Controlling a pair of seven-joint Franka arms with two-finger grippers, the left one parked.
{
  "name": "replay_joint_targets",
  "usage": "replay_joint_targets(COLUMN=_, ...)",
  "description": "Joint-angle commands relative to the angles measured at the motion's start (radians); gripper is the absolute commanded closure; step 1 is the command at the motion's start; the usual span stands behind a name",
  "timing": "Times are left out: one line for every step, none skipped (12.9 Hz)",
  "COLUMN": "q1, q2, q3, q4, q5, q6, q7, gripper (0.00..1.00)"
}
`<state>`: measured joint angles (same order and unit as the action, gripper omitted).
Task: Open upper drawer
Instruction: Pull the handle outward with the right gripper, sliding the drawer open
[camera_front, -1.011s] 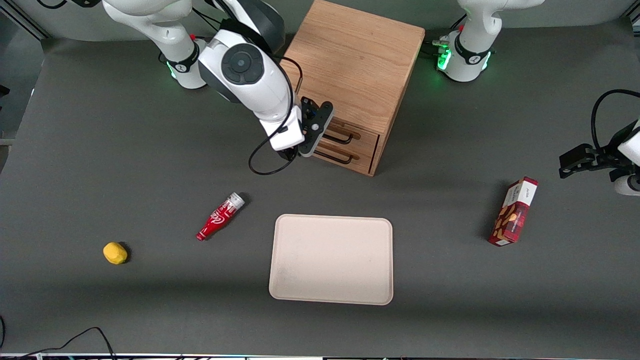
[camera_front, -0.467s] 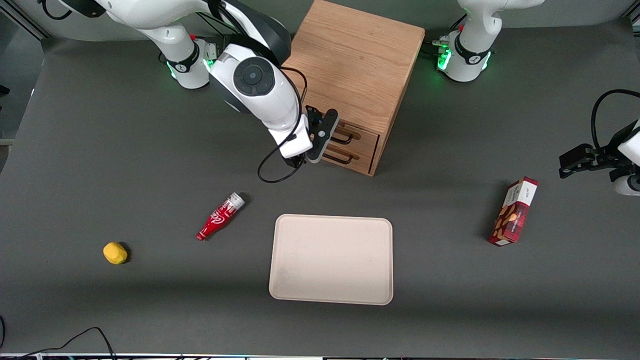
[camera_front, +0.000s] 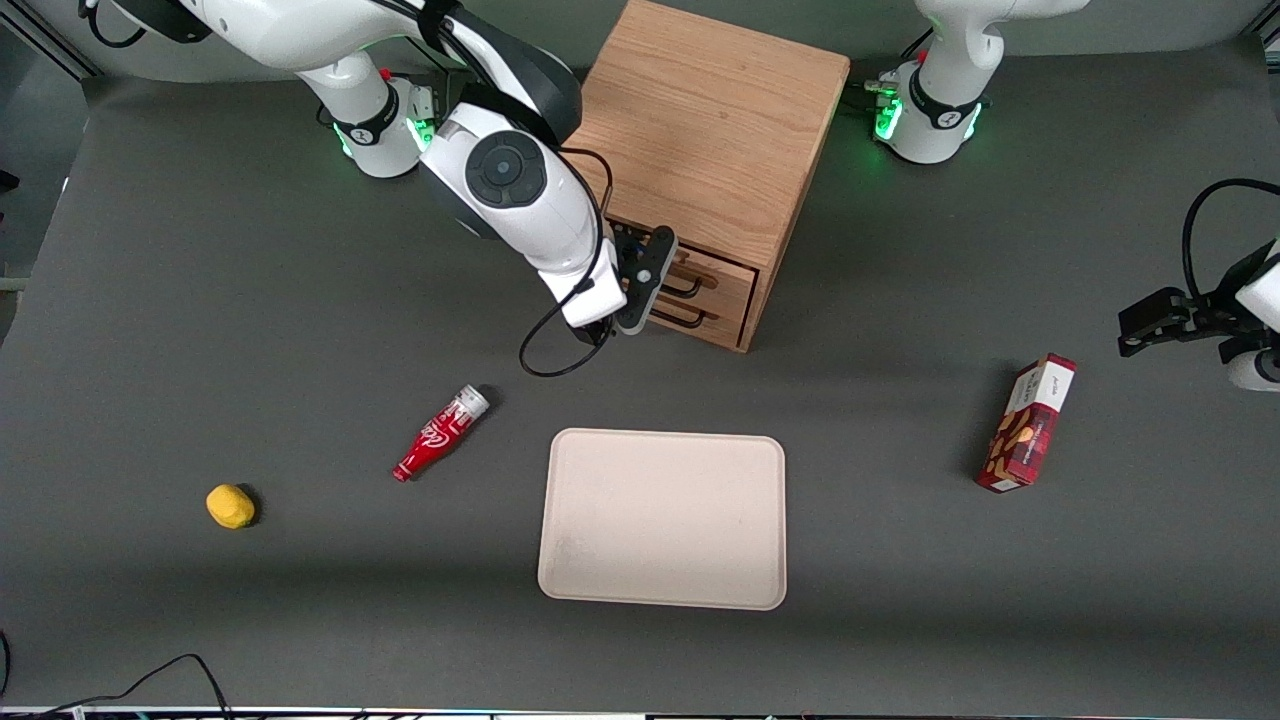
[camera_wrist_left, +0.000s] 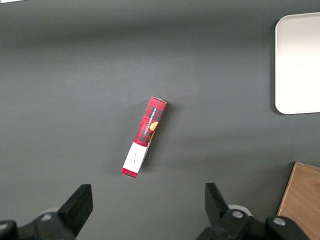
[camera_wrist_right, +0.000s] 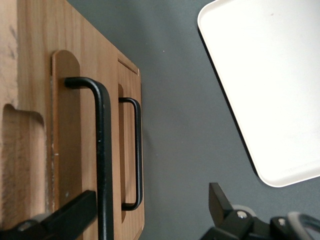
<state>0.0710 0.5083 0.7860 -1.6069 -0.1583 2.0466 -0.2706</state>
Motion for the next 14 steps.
replay_joint_targets(q1=0.018, q2=0.022, q3=-0.013, q4=0.025, q5=-0.015, q6=0.014, q7=-0.019, gripper=0.0)
replay_joint_targets(q1=0.018, q2=0.022, q3=-0.014, q4=0.028, q5=-0.01, q6=0.014, q7=-0.027, gripper=0.0)
replay_joint_targets(q1=0.021, q2=0.024, q3=-0.025, q4=0.041, q5=-0.01, q6=0.014, q7=-0.032, gripper=0.0)
replay_joint_targets(q1=0.036, q2=0.025, q3=-0.03, q4=0.042, q5=-0.01, q6=0.014, q7=-0.036, gripper=0.0)
replay_joint_targets(q1=0.038, q2=0.027, q3=-0.045, q4=0.044, q5=-0.012, q6=0.017, q7=-0.038, gripper=0.0)
replay_joint_targets(q1=0.038, q2=0.03, q3=-0.056, q4=0.044, q5=-0.014, q6=0.017, q7=-0.068, gripper=0.0)
replay_joint_targets(q1=0.039, q2=0.032, q3=-0.071, q4=0.047, q5=-0.015, q6=0.026, q7=-0.106, gripper=0.0)
replay_joint_targets(q1=0.041, q2=0.036, q3=-0.085, q4=0.057, q5=-0.015, q6=0.035, q7=-0.128, gripper=0.0)
replay_joint_targets(q1=0.042, q2=0.038, q3=-0.093, q4=0.065, q5=-0.017, q6=0.035, q7=-0.142, gripper=0.0)
replay_joint_targets(q1=0.041, q2=0.041, q3=-0.094, q4=0.068, q5=-0.024, q6=0.037, q7=-0.165, gripper=0.0)
replay_joint_targets(q1=0.042, q2=0.044, q3=-0.108, q4=0.08, q5=-0.024, q6=0.037, q7=-0.186, gripper=0.0)
replay_joint_targets(q1=0.042, q2=0.044, q3=-0.122, q4=0.091, q5=-0.023, q6=0.037, q7=-0.203, gripper=0.0)
replay_joint_targets(q1=0.042, q2=0.044, q3=-0.129, q4=0.094, q5=-0.024, q6=0.037, q7=-0.226, gripper=0.0)
replay_joint_targets(q1=0.044, q2=0.044, q3=-0.152, q4=0.107, q5=-0.023, q6=0.038, q7=-0.252, gripper=0.0)
